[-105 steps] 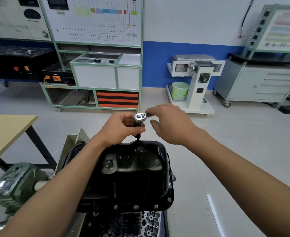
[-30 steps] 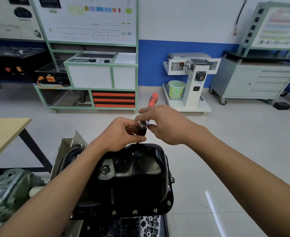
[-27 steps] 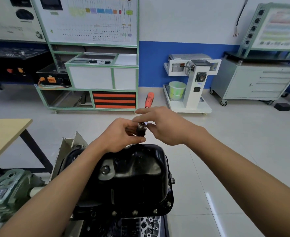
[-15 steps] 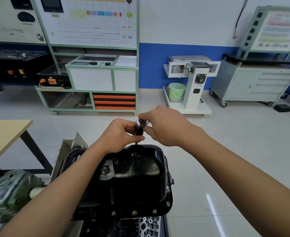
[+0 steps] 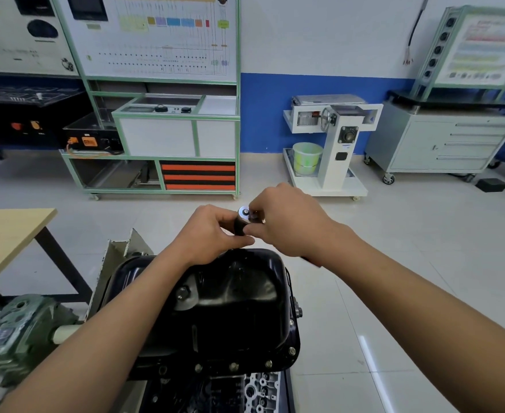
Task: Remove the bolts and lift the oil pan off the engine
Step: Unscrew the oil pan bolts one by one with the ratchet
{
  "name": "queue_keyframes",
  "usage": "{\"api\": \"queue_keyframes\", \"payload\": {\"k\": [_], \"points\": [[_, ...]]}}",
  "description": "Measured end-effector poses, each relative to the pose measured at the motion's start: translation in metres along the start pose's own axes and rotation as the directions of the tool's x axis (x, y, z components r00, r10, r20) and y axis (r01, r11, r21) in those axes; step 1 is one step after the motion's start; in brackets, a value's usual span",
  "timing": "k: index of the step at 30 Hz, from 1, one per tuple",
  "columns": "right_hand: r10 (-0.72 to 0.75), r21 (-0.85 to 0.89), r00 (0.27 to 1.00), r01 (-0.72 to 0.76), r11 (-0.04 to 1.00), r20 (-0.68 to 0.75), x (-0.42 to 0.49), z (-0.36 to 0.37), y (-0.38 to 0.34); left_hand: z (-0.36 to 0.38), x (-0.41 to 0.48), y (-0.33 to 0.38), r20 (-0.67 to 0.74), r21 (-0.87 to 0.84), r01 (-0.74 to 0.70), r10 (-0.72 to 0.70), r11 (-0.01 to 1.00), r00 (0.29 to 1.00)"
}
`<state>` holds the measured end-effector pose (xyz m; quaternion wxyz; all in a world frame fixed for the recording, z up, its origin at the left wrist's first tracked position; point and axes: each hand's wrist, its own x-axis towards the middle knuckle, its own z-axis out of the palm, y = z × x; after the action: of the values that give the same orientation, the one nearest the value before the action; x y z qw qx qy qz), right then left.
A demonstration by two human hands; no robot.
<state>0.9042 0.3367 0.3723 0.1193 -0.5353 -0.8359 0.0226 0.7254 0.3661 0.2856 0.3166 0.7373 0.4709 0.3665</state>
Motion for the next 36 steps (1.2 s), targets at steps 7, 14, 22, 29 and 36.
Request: {"api": "queue_keyframes", "payload": {"k": [7, 14, 22, 29, 36], "points": [[-0.155, -0.171, 0.987, 0.162, 0.972, 0.053, 0.006, -0.005, 0.002, -0.004, 0.001, 0.003, 0.115, -0.030, 0.086, -0.082, 0.996, 0.990], [-0.236, 0.102, 0.970, 0.242, 0.965, -0.066, 0.024, 0.011, 0.022, -0.029, 0.024, -0.018, 0.322, -0.008, 0.192, -0.179, 0.981, 0.930], [0.012, 0.354, 0.972, 0.074, 0.932, -0.234, 0.043, 0.035, 0.035, -0.021, 0.068, -0.054, 0.613, 0.358, 0.045, -0.271, 0.933, 0.742], [0.192, 0.411, 0.955, -0.086, 0.907, -0.225, 0.063, 0.041, 0.039, -0.003, 0.076, -0.071, 0.714, 0.411, -0.099, -0.252, 0.906, 0.654], [0.338, 0.437, 0.926, -0.236, 0.868, -0.171, 0.074, 0.044, 0.049, 0.010, 0.078, -0.075, 0.703, 0.500, -0.130, -0.313, 0.856, 0.639]]}}
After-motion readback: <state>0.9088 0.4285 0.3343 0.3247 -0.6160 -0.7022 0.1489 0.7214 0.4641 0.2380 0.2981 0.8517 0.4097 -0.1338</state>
